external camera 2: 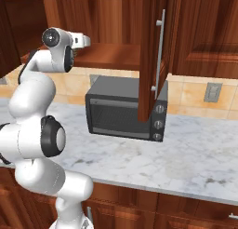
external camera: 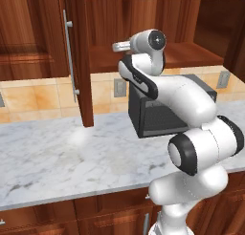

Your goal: Retrieve the shaker from the cabinet and place it next the steak on a plate on the dining table.

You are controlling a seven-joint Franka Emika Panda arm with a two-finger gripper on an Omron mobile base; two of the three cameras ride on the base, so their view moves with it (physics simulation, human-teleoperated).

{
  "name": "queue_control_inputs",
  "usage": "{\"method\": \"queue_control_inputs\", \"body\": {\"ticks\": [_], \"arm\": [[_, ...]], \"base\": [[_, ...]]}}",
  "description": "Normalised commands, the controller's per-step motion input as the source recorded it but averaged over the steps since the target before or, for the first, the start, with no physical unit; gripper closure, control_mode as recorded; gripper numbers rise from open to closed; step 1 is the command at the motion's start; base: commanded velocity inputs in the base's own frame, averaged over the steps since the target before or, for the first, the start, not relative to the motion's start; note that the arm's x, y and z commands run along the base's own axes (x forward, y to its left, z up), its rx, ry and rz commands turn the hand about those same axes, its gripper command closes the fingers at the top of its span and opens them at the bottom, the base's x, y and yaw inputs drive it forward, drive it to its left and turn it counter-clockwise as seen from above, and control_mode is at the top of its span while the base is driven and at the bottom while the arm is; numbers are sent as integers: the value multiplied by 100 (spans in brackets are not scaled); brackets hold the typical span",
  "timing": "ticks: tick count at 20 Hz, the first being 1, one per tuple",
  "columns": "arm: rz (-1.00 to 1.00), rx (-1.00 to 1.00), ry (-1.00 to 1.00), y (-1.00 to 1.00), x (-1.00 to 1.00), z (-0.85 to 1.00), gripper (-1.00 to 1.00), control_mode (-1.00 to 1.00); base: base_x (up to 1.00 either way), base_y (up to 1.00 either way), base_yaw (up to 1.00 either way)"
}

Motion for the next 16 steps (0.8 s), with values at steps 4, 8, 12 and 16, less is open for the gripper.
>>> {"method": "queue_control_inputs", "body": {"ticks": [4,8,12,16], "arm": [[0,0,0,28,16,-23,100,-100],[0,0,0,71,-21,-1,100,-100],[1,0,-6,30,-94,1,100,-100],[0,6,-12,-16,-100,4,100,-100]], "base": [[0,0,0],[0,0,0],[0,0,0],[0,0,0]]}}
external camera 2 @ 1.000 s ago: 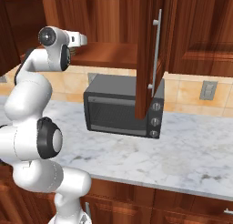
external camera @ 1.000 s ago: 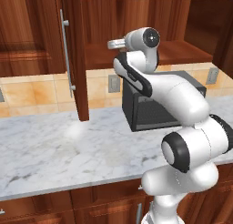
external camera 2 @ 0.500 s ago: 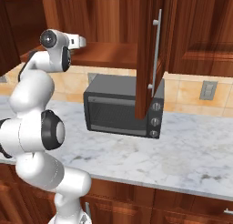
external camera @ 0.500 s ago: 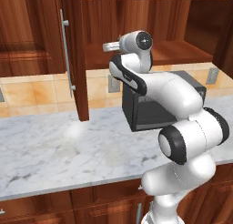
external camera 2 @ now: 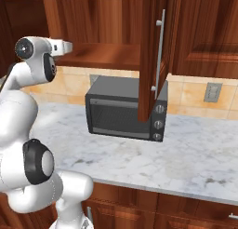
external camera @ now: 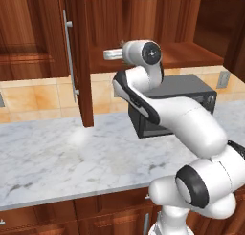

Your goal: Retrieve the shaker from the cabinet and place it next the steak on a plate on the dining table.

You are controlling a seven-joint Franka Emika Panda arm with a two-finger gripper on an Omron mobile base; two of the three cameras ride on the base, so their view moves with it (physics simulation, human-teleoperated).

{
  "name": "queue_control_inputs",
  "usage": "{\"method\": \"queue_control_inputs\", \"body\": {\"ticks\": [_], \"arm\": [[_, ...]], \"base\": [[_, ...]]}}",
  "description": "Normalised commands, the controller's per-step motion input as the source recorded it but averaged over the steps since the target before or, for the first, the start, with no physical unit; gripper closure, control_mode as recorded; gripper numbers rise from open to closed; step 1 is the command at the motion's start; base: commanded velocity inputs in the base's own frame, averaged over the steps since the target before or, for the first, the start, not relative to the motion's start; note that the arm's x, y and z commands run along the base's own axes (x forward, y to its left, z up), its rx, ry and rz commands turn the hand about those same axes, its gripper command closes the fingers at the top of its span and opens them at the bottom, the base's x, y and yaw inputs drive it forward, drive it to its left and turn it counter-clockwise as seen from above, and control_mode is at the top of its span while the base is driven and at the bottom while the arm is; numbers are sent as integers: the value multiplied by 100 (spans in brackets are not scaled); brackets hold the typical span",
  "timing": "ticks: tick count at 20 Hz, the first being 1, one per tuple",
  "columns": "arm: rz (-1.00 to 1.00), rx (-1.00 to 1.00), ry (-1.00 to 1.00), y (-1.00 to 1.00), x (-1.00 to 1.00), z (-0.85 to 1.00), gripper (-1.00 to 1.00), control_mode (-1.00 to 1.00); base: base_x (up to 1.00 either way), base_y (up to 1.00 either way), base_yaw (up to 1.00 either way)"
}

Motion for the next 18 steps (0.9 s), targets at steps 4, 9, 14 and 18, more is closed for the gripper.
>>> {"method": "queue_control_inputs", "body": {"ticks": [4,9,14,18], "arm": [[1,10,-11,-90,-100,18,100,-100],[5,5,-19,-72,-100,-13,100,-100],[2,1,-36,-63,-100,-7,100,-100],[3,6,-31,-87,-100,-5,100,-100]], "base": [[0,0,0],[0,0,0],[0,0,0],[0,0,0]]}}
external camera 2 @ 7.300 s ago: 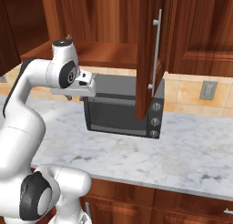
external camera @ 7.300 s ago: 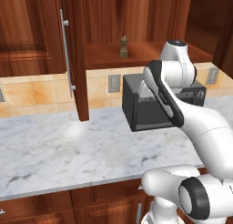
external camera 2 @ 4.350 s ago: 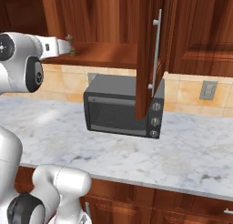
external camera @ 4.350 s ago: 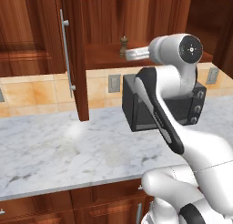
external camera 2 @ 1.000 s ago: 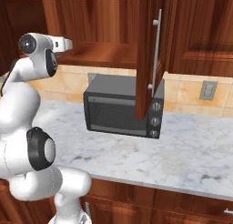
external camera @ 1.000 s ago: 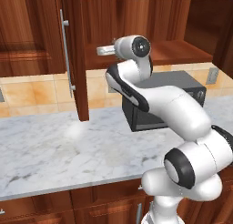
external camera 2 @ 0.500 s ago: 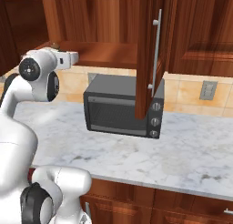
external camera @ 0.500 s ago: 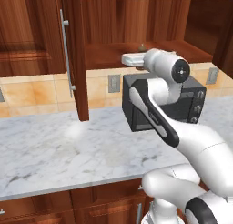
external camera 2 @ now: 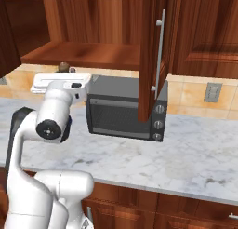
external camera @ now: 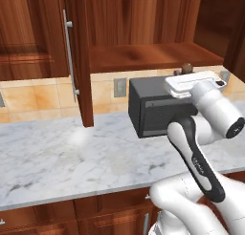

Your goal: Retrieve the shaker from the cabinet and place it next the steak on a plate on the dining table.

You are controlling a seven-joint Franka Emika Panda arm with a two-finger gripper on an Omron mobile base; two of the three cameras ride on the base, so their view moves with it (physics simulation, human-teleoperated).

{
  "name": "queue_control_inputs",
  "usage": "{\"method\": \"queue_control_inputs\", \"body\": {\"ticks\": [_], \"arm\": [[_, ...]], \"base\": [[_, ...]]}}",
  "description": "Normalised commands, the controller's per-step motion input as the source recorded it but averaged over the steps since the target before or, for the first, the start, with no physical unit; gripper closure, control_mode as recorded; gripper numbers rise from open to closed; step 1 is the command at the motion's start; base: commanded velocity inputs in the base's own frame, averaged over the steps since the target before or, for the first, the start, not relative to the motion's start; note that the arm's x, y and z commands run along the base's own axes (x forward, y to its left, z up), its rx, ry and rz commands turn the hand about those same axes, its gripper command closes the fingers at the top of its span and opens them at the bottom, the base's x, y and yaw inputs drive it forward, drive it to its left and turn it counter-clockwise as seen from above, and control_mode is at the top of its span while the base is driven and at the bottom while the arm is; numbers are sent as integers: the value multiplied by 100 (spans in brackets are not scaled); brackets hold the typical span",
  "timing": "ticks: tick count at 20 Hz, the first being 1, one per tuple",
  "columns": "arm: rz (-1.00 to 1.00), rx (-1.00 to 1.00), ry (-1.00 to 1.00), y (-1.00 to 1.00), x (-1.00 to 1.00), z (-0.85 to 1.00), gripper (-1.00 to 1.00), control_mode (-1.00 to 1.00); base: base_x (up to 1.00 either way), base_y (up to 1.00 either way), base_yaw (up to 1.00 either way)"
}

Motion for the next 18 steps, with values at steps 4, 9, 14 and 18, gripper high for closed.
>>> {"method": "queue_control_inputs", "body": {"ticks": [4,9,14,18], "arm": [[1,9,-15,-63,-100,-4,100,-100],[0,2,1,1,-100,-37,100,-100],[0,-2,3,20,-100,-67,100,-100],[-2,-8,1,21,-100,-79,100,-100]], "base": [[0,0,0],[0,0,0],[0,0,0],[0,0,0]]}}
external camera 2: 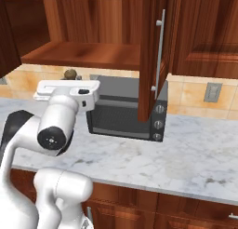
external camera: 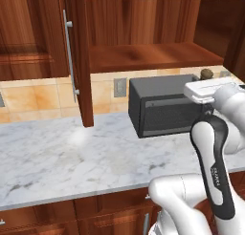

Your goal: Retrieve the shaker from the cabinet and place it next the steak on a plate on the dining table.

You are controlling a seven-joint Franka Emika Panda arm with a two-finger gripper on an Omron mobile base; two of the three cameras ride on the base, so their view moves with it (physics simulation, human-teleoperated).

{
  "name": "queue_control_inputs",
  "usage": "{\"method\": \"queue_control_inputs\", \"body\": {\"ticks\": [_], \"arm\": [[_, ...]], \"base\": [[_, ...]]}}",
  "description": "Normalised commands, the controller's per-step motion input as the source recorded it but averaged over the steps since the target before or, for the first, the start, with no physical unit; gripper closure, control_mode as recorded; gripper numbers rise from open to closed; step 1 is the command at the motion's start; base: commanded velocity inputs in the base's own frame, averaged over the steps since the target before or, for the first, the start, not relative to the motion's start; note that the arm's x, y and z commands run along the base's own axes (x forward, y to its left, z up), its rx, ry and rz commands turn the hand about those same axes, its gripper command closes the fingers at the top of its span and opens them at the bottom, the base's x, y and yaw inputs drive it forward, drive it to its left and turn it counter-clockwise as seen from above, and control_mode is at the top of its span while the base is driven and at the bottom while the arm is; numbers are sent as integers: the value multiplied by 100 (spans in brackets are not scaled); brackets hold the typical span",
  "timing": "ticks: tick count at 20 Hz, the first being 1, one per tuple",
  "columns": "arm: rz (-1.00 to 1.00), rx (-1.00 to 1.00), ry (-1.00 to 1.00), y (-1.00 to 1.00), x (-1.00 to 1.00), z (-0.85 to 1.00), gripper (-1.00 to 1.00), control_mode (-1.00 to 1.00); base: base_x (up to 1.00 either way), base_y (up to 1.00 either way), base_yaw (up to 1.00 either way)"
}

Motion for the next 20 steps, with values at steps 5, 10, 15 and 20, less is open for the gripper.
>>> {"method": "queue_control_inputs", "body": {"ticks": [5,10,15,20], "arm": [[-1,-8,14,18,-87,-97,100,-100],[-3,-8,15,61,-27,-99,100,-100],[-1,-2,0,20,-2,-17,100,100],[0,0,0,0,0,0,100,100]], "base": [[0,0,0],[0,0,0],[0,78,-6],[-10,28,-31]]}}
